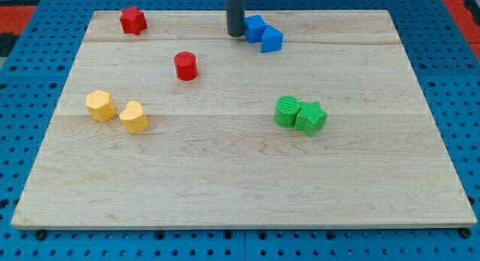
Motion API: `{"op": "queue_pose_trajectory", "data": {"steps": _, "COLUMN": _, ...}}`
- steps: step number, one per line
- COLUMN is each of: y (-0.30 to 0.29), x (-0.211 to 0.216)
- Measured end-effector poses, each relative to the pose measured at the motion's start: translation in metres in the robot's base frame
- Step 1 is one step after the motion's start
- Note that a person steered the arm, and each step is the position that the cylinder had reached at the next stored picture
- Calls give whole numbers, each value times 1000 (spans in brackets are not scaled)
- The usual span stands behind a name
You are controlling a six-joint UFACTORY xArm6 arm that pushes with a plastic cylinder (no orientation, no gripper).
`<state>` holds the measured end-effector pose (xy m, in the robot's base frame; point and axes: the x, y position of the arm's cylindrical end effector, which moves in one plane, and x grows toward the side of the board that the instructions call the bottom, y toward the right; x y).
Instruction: Move the red star top right to the red circle
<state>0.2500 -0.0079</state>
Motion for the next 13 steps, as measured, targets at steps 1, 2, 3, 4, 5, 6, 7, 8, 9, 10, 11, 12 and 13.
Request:
{"op": "queue_pose_trajectory", "data": {"steps": 1, "y": -44, "x": -27}}
{"op": "queue_pose_trajectory", "data": {"steps": 2, "y": -64, "x": -57}}
{"op": "queue_pose_trajectory", "data": {"steps": 3, "y": -97, "x": -58}}
{"op": "queue_pose_trajectory", "data": {"steps": 4, "y": -167, "x": -57}}
{"op": "queue_pose_trajectory", "data": {"steps": 5, "y": -197, "x": -58}}
{"op": "queue_pose_trajectory", "data": {"steps": 6, "y": -205, "x": -44}}
{"op": "queue_pose_trajectory", "data": {"steps": 7, "y": -207, "x": -28}}
{"op": "queue_pose_trajectory", "data": {"steps": 8, "y": -224, "x": -53}}
{"op": "queue_pose_trajectory", "data": {"steps": 9, "y": -241, "x": -46}}
{"op": "queue_pose_trajectory", "data": {"steps": 10, "y": -272, "x": -25}}
{"op": "queue_pose_trajectory", "data": {"steps": 11, "y": -208, "x": 8}}
{"op": "queue_pose_trajectory", "data": {"steps": 12, "y": -143, "x": 12}}
{"op": "queue_pose_trajectory", "data": {"steps": 13, "y": -128, "x": 9}}
